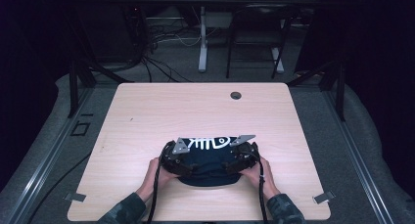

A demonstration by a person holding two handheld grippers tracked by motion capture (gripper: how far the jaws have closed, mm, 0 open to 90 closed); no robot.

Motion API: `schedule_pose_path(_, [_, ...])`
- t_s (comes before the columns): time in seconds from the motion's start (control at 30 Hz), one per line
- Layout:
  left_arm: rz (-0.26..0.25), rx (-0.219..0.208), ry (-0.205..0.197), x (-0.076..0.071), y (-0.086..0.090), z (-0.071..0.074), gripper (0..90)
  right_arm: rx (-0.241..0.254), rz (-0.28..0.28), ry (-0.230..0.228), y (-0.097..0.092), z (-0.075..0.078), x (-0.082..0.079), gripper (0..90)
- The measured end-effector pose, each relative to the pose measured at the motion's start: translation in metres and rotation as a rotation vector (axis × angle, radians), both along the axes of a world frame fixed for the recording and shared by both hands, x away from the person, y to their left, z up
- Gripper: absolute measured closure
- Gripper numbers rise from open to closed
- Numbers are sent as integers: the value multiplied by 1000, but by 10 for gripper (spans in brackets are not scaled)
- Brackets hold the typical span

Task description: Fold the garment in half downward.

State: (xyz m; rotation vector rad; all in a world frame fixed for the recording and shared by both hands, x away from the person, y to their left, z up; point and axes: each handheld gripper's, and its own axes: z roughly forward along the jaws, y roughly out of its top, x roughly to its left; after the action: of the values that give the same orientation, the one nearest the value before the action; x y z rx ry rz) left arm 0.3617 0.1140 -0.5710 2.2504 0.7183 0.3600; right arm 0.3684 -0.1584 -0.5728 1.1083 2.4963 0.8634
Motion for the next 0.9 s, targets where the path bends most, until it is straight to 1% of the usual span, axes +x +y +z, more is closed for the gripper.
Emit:
schedule_pose_path(0.03, [3, -10, -3, 0, 3, 3, 148, 3, 2, -15, -1, 2, -1, 11])
schedule_pose_path(0.07, [8, -22, -9, -1, 4, 5, 138, 4, 4, -19, -1, 4, -2, 10])
schedule_pose_path(0.13, [14, -31, -12, -3, 7, 10, 104, 18, 6, -48, -2, 10, -5, 10])
schedule_pose_path(0.17, [14, -31, -12, -3, 7, 10, 87, 18, 6, -48, -2, 10, -5, 10])
schedule_pose_path(0.2, [15, -36, -16, -5, 9, 12, 87, 26, 7, -49, -3, 13, -7, 10])
schedule_pose_path(0.27, [21, -43, -23, -9, 14, 16, 68, 46, 5, -69, -6, 21, -12, 10])
schedule_pose_path(0.37, [36, -53, -32, -15, 23, 20, 48, 72, 9, -79, -14, 31, -21, 10])
schedule_pose_path(0.43, [45, -50, -41, -17, 29, 22, 44, 94, 6, -80, -20, 37, -26, 10])
schedule_pose_path(0.47, [56, -52, -47, -18, 33, 23, 41, 99, -2, -87, -23, 39, -29, 10])
schedule_pose_path(0.5, [72, -58, -49, -19, 39, 23, 39, 108, -10, -94, -31, 42, -34, 10])
schedule_pose_path(0.53, [72, -58, -49, -19, 39, 23, 38, 108, -10, -94, -31, 42, -34, 10])
schedule_pose_path(0.57, [81, -63, -42, -20, 43, 22, 38, 111, -15, -96, -35, 44, -36, 10])
schedule_pose_path(0.6, [91, -64, -41, -20, 46, 22, 31, 124, -31, -100, -42, 45, -38, 11])
schedule_pose_path(0.63, [98, -66, -40, -21, 49, 21, 31, 124, -31, -100, -42, 45, -38, 11])
schedule_pose_path(0.67, [104, -63, -37, -22, 52, 20, 31, 127, -40, -96, -49, 45, -40, 12])
schedule_pose_path(0.8, [126, -51, -43, -24, 62, 17, 33, 118, -58, -87, -56, 41, -43, 12])
schedule_pose_path(0.83, [132, -43, -42, -25, 65, 16, 33, 113, -74, -72, -61, 37, -45, 13])
schedule_pose_path(0.9, [148, -37, -34, -24, 70, 12, 34, 105, -83, -60, -66, 33, -46, 14])
